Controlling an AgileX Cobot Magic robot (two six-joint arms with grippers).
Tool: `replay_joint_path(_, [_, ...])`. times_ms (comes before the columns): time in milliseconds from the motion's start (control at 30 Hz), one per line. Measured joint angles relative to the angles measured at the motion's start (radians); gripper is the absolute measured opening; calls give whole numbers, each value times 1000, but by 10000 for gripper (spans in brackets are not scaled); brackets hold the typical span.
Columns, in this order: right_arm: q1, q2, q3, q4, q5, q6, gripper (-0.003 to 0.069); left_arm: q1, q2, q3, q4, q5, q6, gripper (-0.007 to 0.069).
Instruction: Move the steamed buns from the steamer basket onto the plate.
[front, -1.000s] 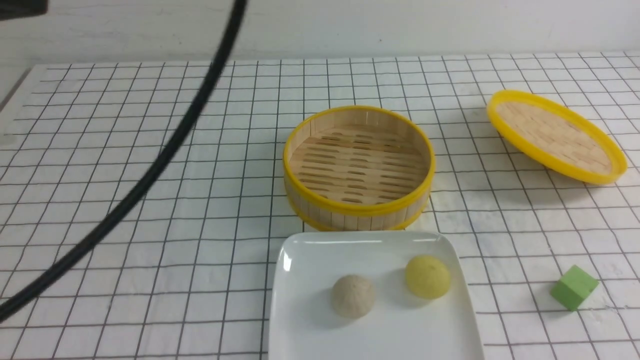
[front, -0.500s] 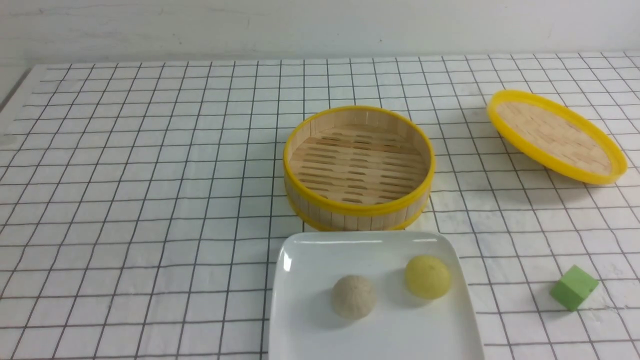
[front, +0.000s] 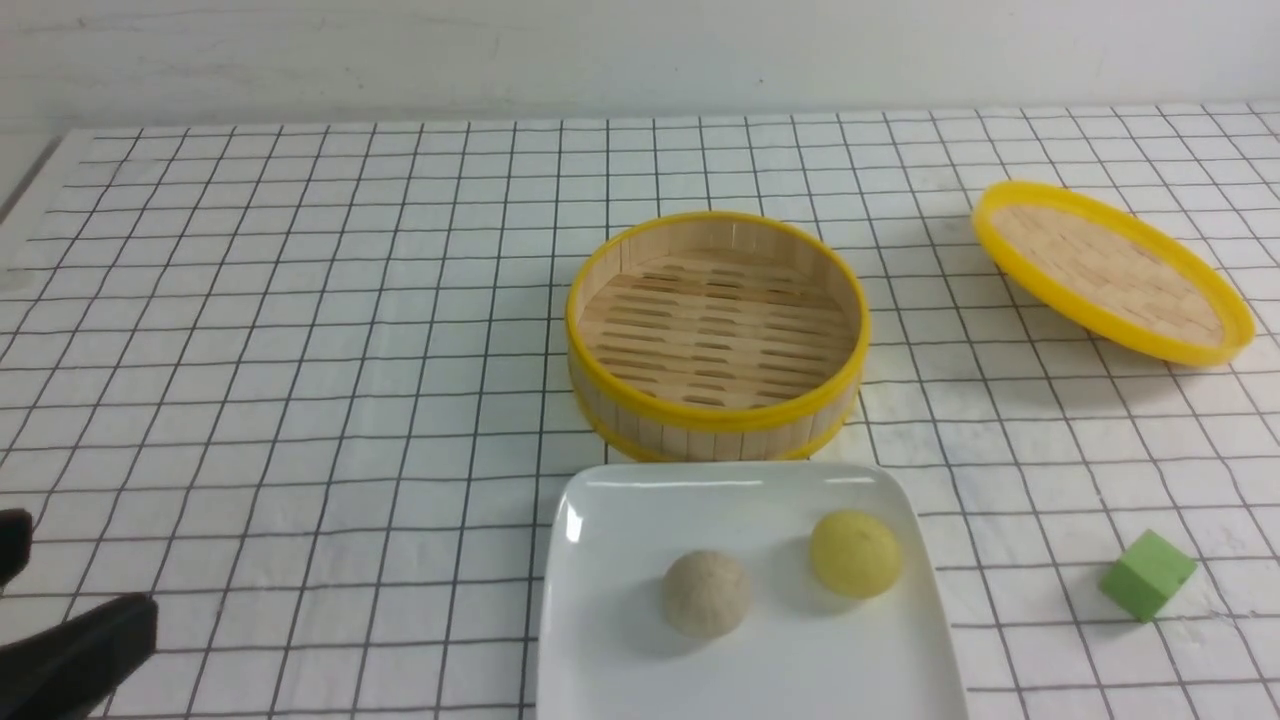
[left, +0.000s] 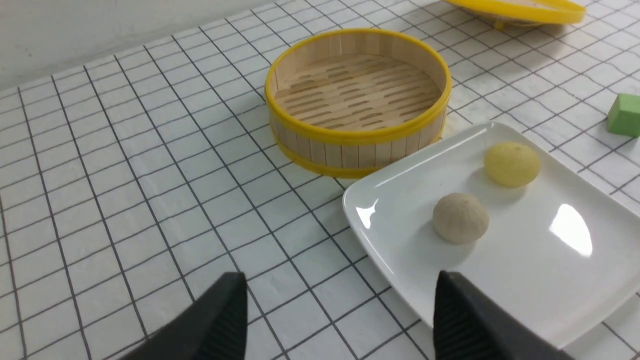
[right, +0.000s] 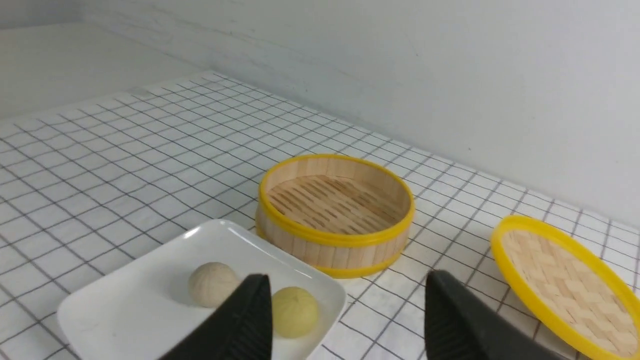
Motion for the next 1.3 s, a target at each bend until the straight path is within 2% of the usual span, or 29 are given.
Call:
replay_joint_path(33, [-1,0,3,0,-1,0,418,0,0,2,2,-1,0,498])
replay_joint_path(100, [-10,0,33,-55,-17,82,418,0,0,22,8,-18,0,498])
replay_joint_path(167, [-19,0,73,-131,-49,226,418,0,0,42,15,-46,0,495])
replay_joint_path(300, [-24,0,156,-223,-135,401,418,0,0,61,32,-70,0,470])
replay_joint_path(367, [-24,0,177,-235,-164,433,418,0,0,65,36,-69,0,461])
replay_joint_path(467, [-25,0,249,-306,-279,538,418,0,0,70,46,-55,0,433])
replay_joint_path(600, [-26,1,266,-401,-343,633,417,0,0,70,49,-20,0,407])
replay_joint_path(800, [-26,1,266,-499,-357,675,390,0,0,70,55,22,0,378])
replay_joint_path(900, [-26,1,266,-511,-357,679,338,0,0,70,73,34,0,365])
replay_joint_path(933, [-26,1,266,-511,-357,681,293,0,0,70,94,37,0,359])
replay_joint_path(967, [-26,1,266,-511,-357,682,288,0,0,70,97,37,0,358])
replay_joint_path(1067, [-26,1,266,-503,-357,682,195,0,0,70,143,39,0,356])
replay_joint_path(1167, [-26,1,266,-500,-357,682,146,0,0,70,187,39,0,356])
replay_joint_path(1300, [-26,1,266,-499,-357,682,120,0,0,70,249,39,0,356])
